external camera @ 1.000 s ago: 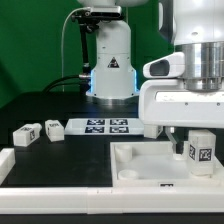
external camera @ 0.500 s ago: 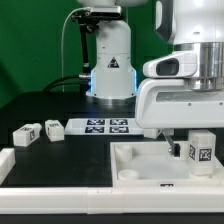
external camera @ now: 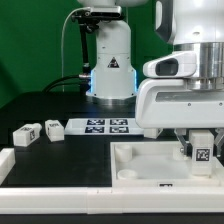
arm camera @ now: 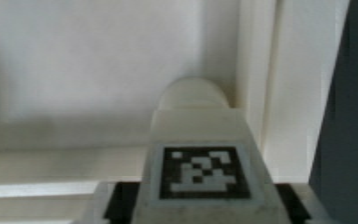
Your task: Assemble one leg
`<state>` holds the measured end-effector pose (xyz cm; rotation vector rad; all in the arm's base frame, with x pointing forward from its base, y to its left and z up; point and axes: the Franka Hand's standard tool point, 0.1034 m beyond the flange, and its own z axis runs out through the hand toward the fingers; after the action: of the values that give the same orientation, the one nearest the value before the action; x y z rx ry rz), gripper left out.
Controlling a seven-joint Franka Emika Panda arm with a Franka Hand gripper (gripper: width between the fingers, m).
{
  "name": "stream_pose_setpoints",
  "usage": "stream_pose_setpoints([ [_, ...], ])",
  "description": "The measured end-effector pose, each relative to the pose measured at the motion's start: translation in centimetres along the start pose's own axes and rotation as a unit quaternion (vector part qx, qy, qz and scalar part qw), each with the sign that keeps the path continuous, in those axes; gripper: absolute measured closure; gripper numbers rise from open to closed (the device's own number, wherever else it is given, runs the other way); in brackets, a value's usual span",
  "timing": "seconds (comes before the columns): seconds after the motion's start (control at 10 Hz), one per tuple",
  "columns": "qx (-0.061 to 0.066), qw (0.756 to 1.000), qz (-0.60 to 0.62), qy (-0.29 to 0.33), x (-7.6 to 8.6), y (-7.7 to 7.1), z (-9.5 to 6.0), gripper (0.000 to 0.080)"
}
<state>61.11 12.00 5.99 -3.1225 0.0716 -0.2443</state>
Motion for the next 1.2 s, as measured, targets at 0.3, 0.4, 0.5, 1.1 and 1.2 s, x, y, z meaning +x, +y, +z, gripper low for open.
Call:
stream_pose_setpoints([
  [0.3, 0.003, 0.992, 0.125, 0.008, -0.08, 0.02, 0.05, 0.0528],
  [0.4, 0.002, 0.979, 0.205, 0.014, -0.22, 0.07, 0.06, 0.0528],
  [0.5, 0.002, 0.962, 0.271, 0.015, -0.26, 0.15, 0.05, 0.0528],
  [1.1, 0.007, 0.834, 0.551, 0.009, -0.37, 0.33, 0.04, 0.0525],
  [1.2, 0.008, 0.815, 0.580, 0.010, -0.41, 0.28, 0.03, 0.0525],
])
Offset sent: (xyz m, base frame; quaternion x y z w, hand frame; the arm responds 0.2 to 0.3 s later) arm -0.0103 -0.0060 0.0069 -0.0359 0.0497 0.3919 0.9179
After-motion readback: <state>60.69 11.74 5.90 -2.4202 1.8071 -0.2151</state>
